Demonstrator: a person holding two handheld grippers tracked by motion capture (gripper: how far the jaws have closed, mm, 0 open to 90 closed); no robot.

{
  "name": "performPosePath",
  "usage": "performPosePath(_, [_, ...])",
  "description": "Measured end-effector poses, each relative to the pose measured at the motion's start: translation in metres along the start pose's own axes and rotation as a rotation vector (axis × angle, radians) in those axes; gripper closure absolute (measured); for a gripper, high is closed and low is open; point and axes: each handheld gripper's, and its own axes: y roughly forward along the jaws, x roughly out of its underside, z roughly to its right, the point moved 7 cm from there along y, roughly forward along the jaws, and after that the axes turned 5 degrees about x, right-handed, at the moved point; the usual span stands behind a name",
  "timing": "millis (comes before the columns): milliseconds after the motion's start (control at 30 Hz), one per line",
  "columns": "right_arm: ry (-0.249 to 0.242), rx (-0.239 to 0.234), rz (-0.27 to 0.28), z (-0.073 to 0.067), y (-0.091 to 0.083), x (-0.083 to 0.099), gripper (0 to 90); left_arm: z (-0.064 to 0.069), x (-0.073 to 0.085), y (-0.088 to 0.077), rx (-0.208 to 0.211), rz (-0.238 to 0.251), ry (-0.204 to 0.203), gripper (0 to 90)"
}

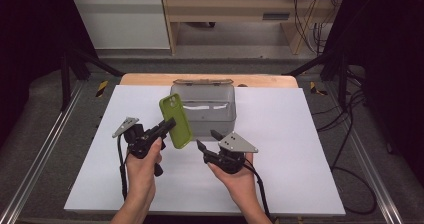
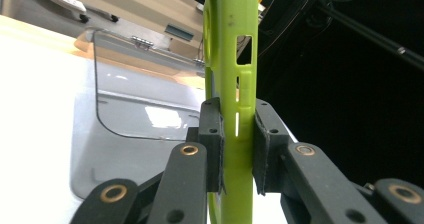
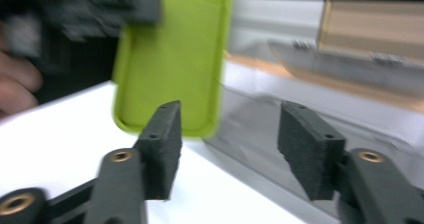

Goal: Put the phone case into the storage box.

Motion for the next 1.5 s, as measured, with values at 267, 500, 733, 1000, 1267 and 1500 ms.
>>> performPosePath(267, [-0.013, 0.062, -0.100, 0.019, -0.003, 0.016, 16.7, -0.001, -0.001, 0.001, -0.026, -0.015, 0.033, 77.3])
performPosePath(500, [0.004, 0.089, -0.153, 0.038, -0.012, 0.030, 7.9, -0.001, -0.002, 0.003, -0.042, -0.040, 0.062, 77.3])
performPosePath(733, [-0.010, 0.118, -0.172, 0.056, -0.026, 0.039, 5.9, 0.001, -0.006, 0.005, -0.054, -0.064, 0.093, 77.4])
performPosePath(1000, [0.000, 0.198, -0.146, 0.095, -0.055, 0.053, 5.4, -0.002, -0.022, 0.009, -0.064, -0.092, 0.100, 77.4])
performPosePath(1267, [0.044, 0.241, -0.102, 0.122, -0.068, 0.056, 5.4, -0.013, -0.041, 0.015, -0.112, -0.119, 0.117, 77.4])
performPosePath(1500, [-0.001, 0.232, -0.111, 0.117, -0.067, 0.060, 4.8, -0.014, -0.057, 0.021, -0.146, -0.134, 0.181, 77.4])
